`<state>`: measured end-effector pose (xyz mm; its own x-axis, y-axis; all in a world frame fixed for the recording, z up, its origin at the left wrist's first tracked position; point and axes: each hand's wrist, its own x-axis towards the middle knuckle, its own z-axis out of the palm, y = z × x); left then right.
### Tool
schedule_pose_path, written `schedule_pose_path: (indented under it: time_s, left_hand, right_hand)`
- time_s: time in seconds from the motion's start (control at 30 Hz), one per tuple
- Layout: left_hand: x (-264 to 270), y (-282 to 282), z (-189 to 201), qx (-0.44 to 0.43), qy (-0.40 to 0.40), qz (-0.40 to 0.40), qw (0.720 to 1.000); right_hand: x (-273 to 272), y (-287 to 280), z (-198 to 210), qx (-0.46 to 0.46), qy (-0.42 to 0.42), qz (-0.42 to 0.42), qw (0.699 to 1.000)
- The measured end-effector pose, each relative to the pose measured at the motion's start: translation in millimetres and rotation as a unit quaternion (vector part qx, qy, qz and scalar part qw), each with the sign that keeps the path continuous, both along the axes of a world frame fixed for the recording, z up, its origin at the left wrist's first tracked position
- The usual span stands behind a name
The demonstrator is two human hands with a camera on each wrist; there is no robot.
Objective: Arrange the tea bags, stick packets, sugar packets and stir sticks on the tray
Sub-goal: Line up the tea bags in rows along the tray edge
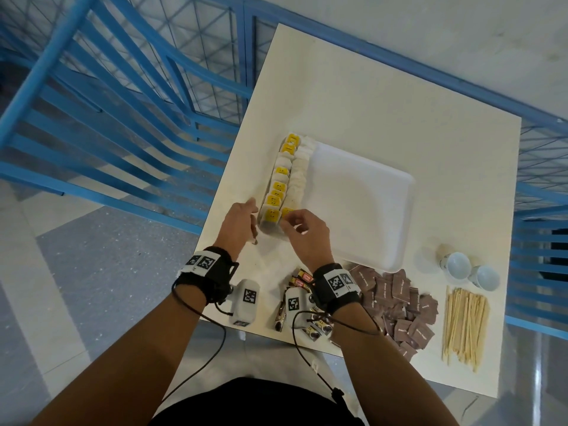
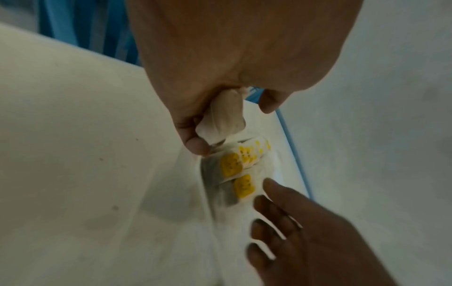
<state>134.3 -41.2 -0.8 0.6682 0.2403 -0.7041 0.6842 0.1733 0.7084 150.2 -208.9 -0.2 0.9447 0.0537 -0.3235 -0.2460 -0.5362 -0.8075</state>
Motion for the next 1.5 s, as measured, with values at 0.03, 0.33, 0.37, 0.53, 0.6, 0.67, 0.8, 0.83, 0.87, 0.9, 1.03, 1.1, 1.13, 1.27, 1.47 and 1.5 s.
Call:
schedule_pose_path:
  time_s: [0.03,0.33,0.37,0.53,0.6,0.67,0.8,0.83,0.87,0.9,1.03,1.1,1.13,1.27,1.47,1.5]
  left_hand:
    - [2,-1,4,-0.058,0.009,0.031,0.998]
    - [1,-4,14,-0.169,0.011,0.029,0.985]
    - [-1,-3,13,-0.158,0.004,0.006,0.987]
    - [-13,1,6,-0.087,-0.032,-0.056,0.994]
    - [-15,3,2,-0.110,-0.024,-0.028,0.993]
    - [-15,4,3,-0.140,-0.024,0.002,0.990]
    - [-14,3,5,-0.153,-0.027,0.008,0.988]
    - [-13,2,5,-0.152,-0.022,0.008,0.988]
    - [-13,1,5,-0.150,-0.015,0.008,0.989]
    - [-13,0,5,-0.148,-0.010,0.006,0.989]
    - [-13,-5,5,-0.122,0.015,-0.025,0.992]
    - [-14,-5,3,-0.099,0.029,-0.048,0.994]
    - [-15,-4,2,-0.084,0.035,-0.059,0.994]
    - [-23,3,-4,-0.032,0.043,-0.086,0.995]
    - [-28,11,-6,-0.012,0.040,-0.095,0.995]
    - [-28,12,-7,-0.011,0.039,-0.095,0.995]
  right_hand:
    - [-1,3,6,0.024,-0.006,0.037,0.999]
    - [-2,17,6,0.000,-0.004,0.094,0.996]
    - [-1,16,5,0.000,-0.001,0.087,0.996]
    - [4,11,10,0.035,-0.017,0.054,0.998]
    - [5,9,10,0.060,-0.009,0.072,0.996]
    - [6,5,11,0.083,0.010,0.096,0.992]
    - [6,1,13,0.058,-0.029,0.140,0.988]
    - [6,0,13,0.056,-0.028,0.129,0.990]
    - [6,0,12,0.052,-0.027,0.113,0.992]
    - [7,0,9,0.048,-0.028,0.098,0.994]
    - [9,-5,2,0.034,-0.012,0.066,0.997]
    - [9,-8,-2,0.022,-0.004,0.039,0.999]
    - [9,-10,-6,0.008,-0.004,0.025,1.000]
    - [9,-13,-20,-0.045,0.001,0.030,0.999]
    - [7,-9,-25,-0.085,0.000,0.076,0.993]
    - [7,-9,-26,-0.086,0.002,0.082,0.993]
